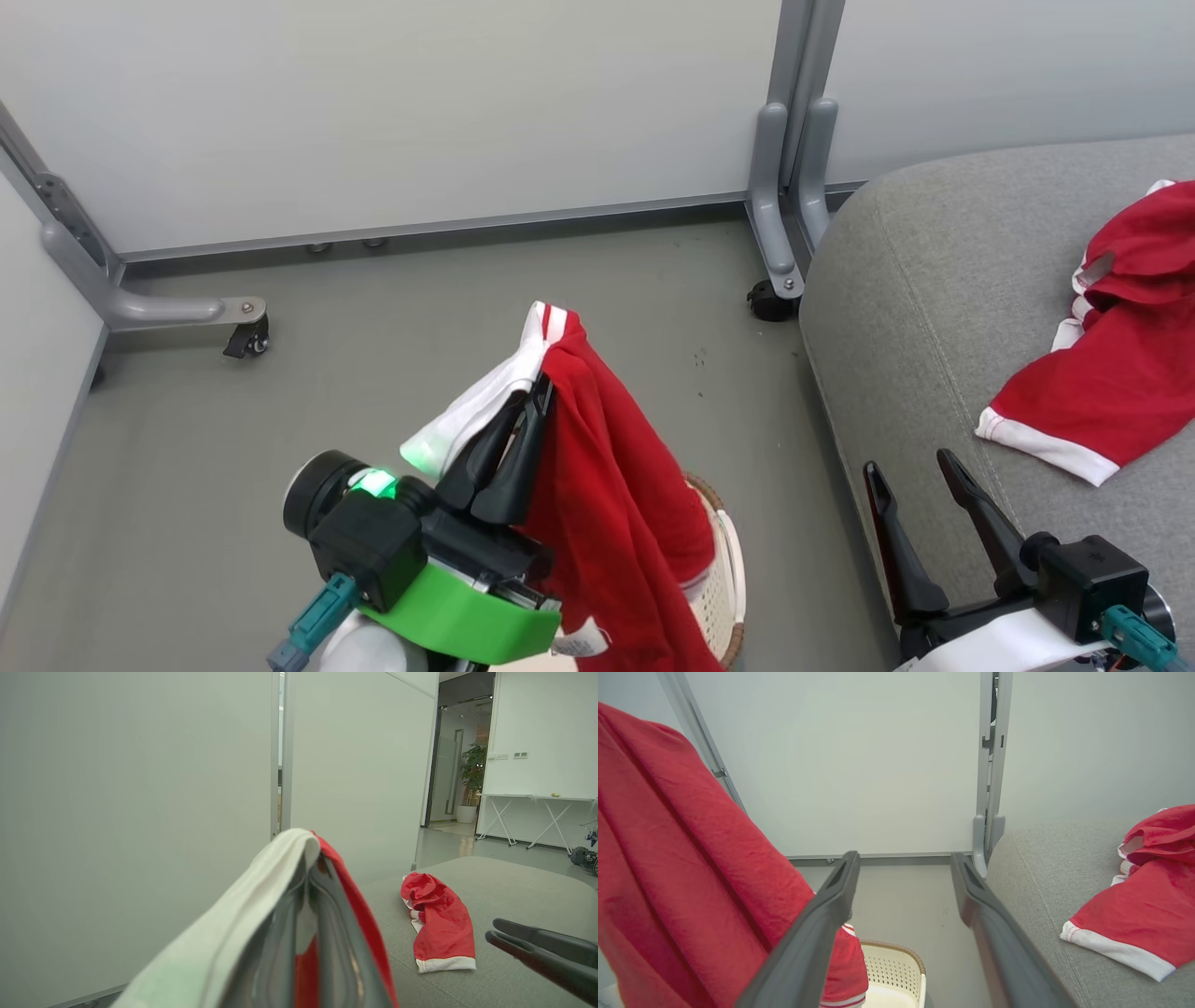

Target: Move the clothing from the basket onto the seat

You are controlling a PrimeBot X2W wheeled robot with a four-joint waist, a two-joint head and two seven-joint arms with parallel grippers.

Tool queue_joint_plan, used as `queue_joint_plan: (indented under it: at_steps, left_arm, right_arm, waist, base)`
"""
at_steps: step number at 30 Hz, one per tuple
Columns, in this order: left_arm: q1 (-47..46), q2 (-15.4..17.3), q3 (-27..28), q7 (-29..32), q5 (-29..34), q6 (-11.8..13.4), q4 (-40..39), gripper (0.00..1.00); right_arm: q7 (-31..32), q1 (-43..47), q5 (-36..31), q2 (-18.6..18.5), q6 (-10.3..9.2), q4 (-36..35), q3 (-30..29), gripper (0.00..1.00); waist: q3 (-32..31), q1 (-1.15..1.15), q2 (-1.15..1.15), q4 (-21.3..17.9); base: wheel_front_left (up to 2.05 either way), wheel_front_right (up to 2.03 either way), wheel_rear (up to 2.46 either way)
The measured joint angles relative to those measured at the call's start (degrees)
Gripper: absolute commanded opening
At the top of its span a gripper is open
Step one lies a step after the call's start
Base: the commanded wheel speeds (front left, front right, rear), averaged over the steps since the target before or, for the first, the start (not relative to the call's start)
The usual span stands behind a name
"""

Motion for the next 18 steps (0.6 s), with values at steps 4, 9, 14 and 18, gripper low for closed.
queue_joint_plan:
  at_steps: [4,9,14,18]
  left_arm:
    - [-0.01,0.10,-0.09,0.01,-0.07,0.05,-0.08,0.00]
    - [-0.01,0.12,-0.22,0.00,-0.25,0.25,-0.11,0.00]
    - [-0.09,0.18,-0.37,0.00,-0.30,0.49,-0.26,0.00]
    - [-0.23,0.27,-0.49,-0.02,-0.30,0.54,-0.37,0.00]
  right_arm:
    - [0.18,0.01,0.22,0.00,0.00,0.00,0.20,1.00]
    - [0.52,-0.01,0.24,0.00,0.00,0.02,1.07,1.00]
    - [1.66,-2.50,1.36,-1.18,0.00,0.42,6.75,1.00]
    - [2.71,-7.12,4.00,-2.66,0.00,2.31,15.23,1.00]
  waist:
    - [0.15,0.00,0.00,-0.07]
    - [0.27,0.00,0.00,-0.06]
    - [0.76,0.00,0.00,-0.03]
    - [1.27,0.00,0.00,-0.04]
  base:
    - [0.00,0.00,0.00]
    - [0.00,0.00,0.00]
    - [0.00,0.00,0.00]
    - [0.00,0.00,0.00]
